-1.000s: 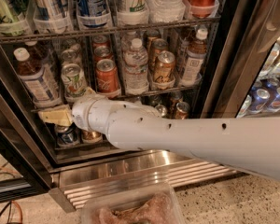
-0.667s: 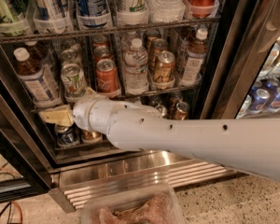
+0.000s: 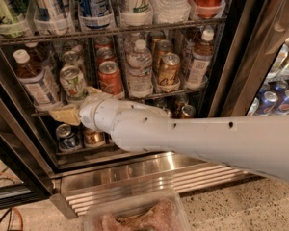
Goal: Pick 7up can from middle shelf of fridge
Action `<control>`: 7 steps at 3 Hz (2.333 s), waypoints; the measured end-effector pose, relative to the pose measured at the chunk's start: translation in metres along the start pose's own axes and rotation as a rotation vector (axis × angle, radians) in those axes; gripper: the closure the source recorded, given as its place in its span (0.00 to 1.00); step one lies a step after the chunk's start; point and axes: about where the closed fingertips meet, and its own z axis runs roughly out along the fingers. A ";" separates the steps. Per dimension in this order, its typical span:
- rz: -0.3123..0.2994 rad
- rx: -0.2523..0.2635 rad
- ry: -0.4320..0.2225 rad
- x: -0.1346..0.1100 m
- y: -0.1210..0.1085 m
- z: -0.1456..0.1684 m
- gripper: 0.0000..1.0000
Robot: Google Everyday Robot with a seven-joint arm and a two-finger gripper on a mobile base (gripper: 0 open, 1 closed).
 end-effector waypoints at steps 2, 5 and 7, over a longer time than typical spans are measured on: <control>-0.077 0.150 0.063 0.016 -0.050 -0.012 0.22; -0.114 0.181 0.063 0.007 -0.054 0.004 0.23; -0.156 0.116 -0.030 -0.047 -0.034 0.025 0.23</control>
Offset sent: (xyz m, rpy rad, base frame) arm 0.0418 -0.0480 -0.0263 -0.1927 -0.0314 -0.2134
